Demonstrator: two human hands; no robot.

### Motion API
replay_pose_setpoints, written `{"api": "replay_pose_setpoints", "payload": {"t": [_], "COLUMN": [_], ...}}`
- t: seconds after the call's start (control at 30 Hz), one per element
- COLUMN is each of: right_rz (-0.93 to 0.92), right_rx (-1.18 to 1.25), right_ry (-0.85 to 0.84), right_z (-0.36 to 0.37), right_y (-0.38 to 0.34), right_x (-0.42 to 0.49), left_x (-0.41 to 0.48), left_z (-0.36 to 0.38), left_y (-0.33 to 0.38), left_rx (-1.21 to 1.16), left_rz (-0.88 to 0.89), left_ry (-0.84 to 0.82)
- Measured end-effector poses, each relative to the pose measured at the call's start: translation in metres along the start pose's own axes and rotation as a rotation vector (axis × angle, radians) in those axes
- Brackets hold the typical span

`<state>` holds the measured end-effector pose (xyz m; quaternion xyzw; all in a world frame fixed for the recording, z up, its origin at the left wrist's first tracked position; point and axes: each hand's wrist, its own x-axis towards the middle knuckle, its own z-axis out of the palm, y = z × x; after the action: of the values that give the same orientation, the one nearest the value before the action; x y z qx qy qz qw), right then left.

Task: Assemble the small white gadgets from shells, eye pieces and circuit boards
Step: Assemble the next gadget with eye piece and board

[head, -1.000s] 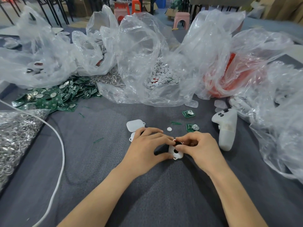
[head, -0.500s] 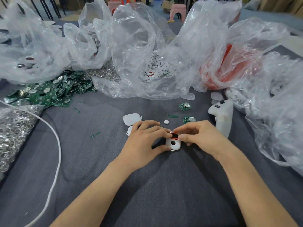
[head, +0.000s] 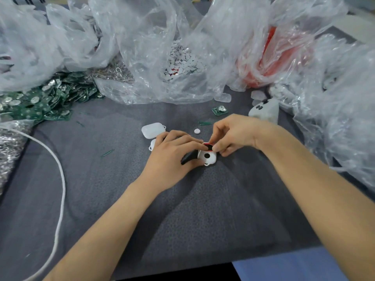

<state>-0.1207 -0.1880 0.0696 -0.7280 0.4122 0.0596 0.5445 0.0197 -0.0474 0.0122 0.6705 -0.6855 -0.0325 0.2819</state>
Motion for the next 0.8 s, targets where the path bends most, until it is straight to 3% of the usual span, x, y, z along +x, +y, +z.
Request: {"api": "replay_pose_setpoints", "payload": {"t": [0.37,0.63,0.8], "right_rz": [0.056,0.218,0.158], "right_rx": [-0.023,-0.179,-0.144], "right_ry": [0.005,-0.128,-0.142], "right_z": [-0.004,-0.010,-0.013], "right_y": [-0.004,-0.027,-0.021], "right_x": [0.005,0.021,0.016], "left_x": [-0.002,-0.003,-0.005], "left_z": [0.004,0.002,-0.001], "left_y": [-0.002,0.000,0.008], "left_rx": [0.065,0.144,0.190], "left_rz": [0.050,0.140,0.168], "left_ry": [0.010,0.031,0.037]}}
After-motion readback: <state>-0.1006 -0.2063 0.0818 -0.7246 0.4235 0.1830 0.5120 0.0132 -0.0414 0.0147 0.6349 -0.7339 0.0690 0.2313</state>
